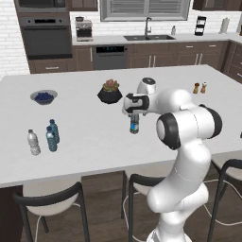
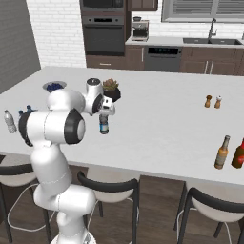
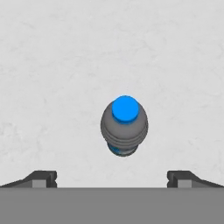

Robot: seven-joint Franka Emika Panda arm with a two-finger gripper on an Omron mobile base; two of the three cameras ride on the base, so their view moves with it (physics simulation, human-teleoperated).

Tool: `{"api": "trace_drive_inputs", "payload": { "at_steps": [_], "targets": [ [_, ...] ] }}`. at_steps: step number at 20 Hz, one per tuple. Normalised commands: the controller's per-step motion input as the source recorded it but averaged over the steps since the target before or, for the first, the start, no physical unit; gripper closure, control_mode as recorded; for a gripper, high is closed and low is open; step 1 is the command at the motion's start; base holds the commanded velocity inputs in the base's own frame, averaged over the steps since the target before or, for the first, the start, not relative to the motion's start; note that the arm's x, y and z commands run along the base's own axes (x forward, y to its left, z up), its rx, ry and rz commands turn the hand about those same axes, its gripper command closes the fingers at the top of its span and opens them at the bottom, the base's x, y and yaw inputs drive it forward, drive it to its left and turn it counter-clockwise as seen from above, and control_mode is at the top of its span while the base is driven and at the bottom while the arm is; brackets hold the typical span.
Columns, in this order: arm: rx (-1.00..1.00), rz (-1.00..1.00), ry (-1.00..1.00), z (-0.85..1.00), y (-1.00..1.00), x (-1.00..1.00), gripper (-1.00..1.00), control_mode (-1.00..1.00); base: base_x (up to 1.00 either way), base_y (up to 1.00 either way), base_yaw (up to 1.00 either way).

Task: Move the plastic bottles in the middle to the plastics group, and the glass bottles in the middle to the glass group.

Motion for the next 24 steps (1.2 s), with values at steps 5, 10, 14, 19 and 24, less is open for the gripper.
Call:
{"api": "trace_drive_inputs", "payload": {
  "at_steps": [5, 10, 14, 19, 24],
  "targets": [
    [-0.05, 0.00, 0.00, -0.10, 0.00, 0.19, -1.00, -1.00, 0.00, 0.00, 0.00],
    [-0.04, 0.00, 0.00, -0.16, 0.00, 0.13, -1.00, -1.00, 0.00, 0.00, 0.00],
    [0.00, 0.00, 0.00, -0.12, 0.00, 0.20, -1.00, -1.00, 0.00, 0.00, 0.00],
    [0.00, 0.00, 0.00, -0.04, 0.00, 0.19, -1.00, -1.00, 0.00, 0.00, 0.00],
    [0.00, 0.00, 0.00, -0.04, 0.00, 0.00, -1.00, -1.00, 0.00, 0.00, 0.00]
  ]
}}
